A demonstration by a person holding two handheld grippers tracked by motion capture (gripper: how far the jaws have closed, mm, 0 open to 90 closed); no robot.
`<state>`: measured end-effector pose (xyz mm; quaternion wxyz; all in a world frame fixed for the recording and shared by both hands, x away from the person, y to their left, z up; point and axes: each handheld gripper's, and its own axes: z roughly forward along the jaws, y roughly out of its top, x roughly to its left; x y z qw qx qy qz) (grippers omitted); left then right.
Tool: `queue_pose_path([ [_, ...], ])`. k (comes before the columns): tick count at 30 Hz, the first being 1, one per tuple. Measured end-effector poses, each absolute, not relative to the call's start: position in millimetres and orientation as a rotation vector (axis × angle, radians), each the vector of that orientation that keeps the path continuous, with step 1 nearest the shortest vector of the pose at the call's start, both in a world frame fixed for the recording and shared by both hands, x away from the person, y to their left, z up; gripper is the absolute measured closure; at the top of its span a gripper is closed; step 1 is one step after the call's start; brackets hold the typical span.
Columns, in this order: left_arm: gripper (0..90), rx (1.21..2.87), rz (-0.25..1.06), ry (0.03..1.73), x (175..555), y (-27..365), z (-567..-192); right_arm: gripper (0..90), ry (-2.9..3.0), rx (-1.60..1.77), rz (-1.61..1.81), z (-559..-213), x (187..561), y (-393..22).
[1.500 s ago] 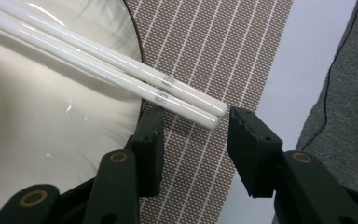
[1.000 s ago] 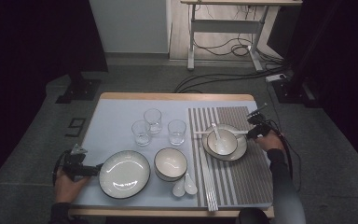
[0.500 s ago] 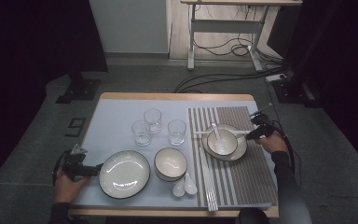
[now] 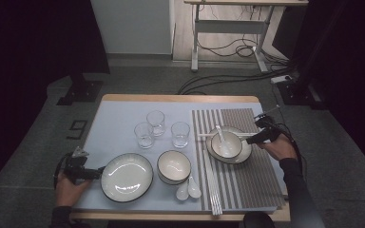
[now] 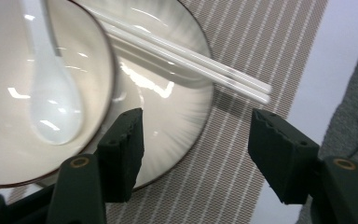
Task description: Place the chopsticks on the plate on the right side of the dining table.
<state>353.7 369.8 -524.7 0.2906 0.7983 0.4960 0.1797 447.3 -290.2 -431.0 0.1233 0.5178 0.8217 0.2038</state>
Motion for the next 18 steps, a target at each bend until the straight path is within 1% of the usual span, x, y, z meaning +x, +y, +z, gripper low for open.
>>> queue_pose_path([
  [4, 0.0, 2.129, 0.479, 1.323, 354, 370, -525, 34.6, 2.408, 1.464, 0.601, -424, 443, -280],
  [10, 0.0, 2.129, 0.478, 1.323, 354, 370, -525, 35.5, 2.434, 1.406, 0.614, -418, 443, -263],
  [14, 0.0, 2.129, 0.478, 1.323, 354, 370, -525, 38.3, 2.459, 1.375, 0.597, -422, 446, -251],
  [18, 0.0, 2.129, 0.477, 1.323, 354, 370, -525, 44.4, 2.468, 1.364, 0.571, -429, 451, -244],
])
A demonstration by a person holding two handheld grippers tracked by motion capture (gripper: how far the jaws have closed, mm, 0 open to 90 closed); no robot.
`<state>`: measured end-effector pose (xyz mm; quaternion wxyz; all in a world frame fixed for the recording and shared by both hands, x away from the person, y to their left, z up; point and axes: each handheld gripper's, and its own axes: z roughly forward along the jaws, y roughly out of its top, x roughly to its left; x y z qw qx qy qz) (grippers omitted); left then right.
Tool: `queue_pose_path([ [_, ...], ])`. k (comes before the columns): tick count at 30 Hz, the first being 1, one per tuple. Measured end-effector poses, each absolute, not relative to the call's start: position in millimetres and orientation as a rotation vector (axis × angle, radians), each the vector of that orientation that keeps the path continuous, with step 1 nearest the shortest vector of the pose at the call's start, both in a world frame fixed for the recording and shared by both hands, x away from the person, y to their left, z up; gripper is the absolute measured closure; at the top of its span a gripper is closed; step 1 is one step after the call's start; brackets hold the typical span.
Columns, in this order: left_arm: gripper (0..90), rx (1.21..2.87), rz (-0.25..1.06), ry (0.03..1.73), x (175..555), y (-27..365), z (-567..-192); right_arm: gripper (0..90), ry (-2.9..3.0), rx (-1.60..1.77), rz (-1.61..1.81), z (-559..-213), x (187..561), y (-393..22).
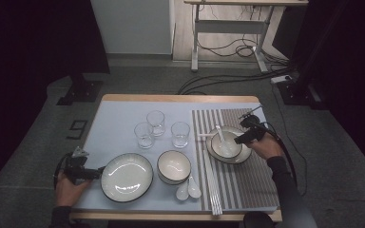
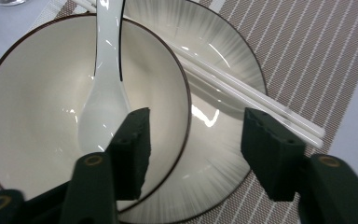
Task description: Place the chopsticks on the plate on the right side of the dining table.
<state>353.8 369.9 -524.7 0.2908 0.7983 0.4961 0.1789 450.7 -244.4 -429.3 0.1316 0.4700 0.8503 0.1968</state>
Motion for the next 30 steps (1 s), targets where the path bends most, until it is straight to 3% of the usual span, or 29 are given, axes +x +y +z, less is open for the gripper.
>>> queue_pose_path([
  [9, 0.0, 2.129, 0.476, 1.323, 354, 370, -525, 64.7, 2.479, 1.368, 0.541, -443, 460, -235],
  [16, 0.0, 2.128, 0.476, 1.324, 354, 370, -525, 73.6, 2.509, 1.373, 0.516, -454, 464, -236],
  [18, 0.0, 2.129, 0.476, 1.323, 354, 370, -525, 80.4, 2.519, 1.372, 0.531, -455, 464, -235],
  [30, 0.0, 2.128, 0.475, 1.323, 354, 370, -525, 81.5, 2.497, 1.408, 0.506, -454, 460, -248],
])
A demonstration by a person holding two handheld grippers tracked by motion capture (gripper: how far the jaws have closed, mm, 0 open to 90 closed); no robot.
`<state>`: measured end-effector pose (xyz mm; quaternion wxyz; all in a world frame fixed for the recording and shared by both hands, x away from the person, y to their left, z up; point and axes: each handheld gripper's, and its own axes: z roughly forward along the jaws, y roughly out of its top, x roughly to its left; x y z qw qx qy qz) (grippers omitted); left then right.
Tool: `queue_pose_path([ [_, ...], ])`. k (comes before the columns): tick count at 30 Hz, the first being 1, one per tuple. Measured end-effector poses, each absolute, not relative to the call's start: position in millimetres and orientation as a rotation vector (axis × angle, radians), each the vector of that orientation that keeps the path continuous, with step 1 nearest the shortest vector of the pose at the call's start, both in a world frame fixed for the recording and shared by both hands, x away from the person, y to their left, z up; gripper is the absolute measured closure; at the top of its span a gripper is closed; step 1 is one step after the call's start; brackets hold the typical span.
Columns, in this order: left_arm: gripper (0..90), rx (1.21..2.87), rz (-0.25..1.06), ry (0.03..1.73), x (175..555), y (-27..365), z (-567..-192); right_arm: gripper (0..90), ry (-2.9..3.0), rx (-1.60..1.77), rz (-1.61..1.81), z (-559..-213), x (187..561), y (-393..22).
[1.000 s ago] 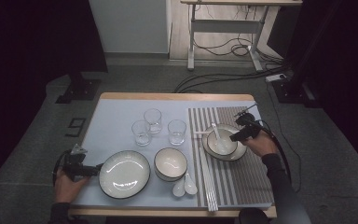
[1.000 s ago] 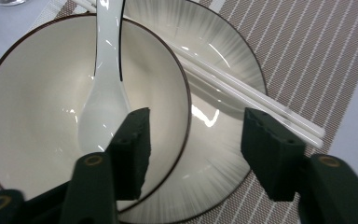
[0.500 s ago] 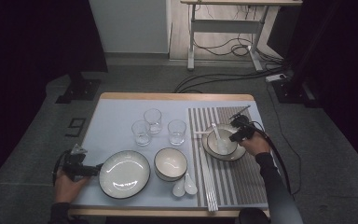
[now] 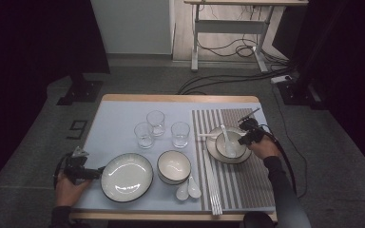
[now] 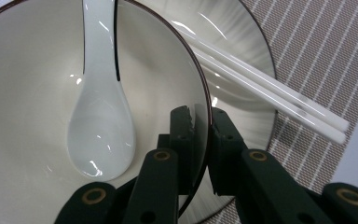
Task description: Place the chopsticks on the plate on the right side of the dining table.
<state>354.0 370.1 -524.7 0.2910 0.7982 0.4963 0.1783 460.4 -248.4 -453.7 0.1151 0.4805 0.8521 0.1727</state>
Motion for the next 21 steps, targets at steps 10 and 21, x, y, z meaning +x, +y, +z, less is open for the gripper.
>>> queue_pose_path([
  [10, 0.0, 2.128, 0.476, 1.323, 354, 370, -525, 81.7, 2.467, 1.442, 0.502, -454, 459, -260],
  [21, 0.0, 2.128, 0.475, 1.324, 354, 370, -525, 82.2, 2.432, 1.477, 0.484, -452, 461, -269],
])
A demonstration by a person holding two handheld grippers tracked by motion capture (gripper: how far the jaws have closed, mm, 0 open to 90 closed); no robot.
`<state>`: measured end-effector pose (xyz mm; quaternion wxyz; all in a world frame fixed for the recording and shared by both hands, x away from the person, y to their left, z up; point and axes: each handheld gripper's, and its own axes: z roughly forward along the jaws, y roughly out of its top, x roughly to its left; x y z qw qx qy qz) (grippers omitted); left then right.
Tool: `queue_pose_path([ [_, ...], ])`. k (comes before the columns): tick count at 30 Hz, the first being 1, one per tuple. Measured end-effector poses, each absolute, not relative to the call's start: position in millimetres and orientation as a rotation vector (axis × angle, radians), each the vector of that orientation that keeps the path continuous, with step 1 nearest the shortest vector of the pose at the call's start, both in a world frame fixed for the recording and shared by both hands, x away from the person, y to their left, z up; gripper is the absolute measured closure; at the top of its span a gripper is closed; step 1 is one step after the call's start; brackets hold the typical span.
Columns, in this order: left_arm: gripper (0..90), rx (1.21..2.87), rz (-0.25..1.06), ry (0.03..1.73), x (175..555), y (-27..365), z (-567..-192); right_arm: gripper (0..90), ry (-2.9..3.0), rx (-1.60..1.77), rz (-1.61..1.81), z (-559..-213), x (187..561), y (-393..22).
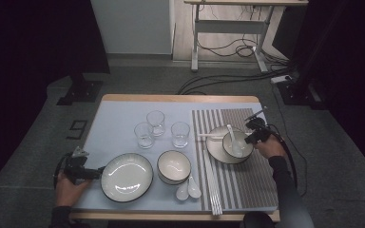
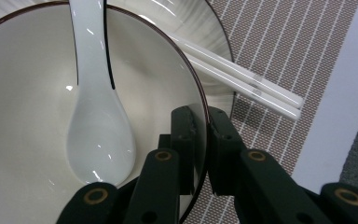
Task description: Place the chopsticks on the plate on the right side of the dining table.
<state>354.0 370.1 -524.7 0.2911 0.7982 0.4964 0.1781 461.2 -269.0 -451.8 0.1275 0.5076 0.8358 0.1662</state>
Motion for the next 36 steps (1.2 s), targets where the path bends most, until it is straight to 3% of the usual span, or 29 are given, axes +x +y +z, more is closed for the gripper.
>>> queue_pose_path([
  [36, 0.0, 2.128, 0.475, 1.324, 354, 370, -525, 81.3, 2.372, 1.551, 0.483, -455, 473, -279],
])
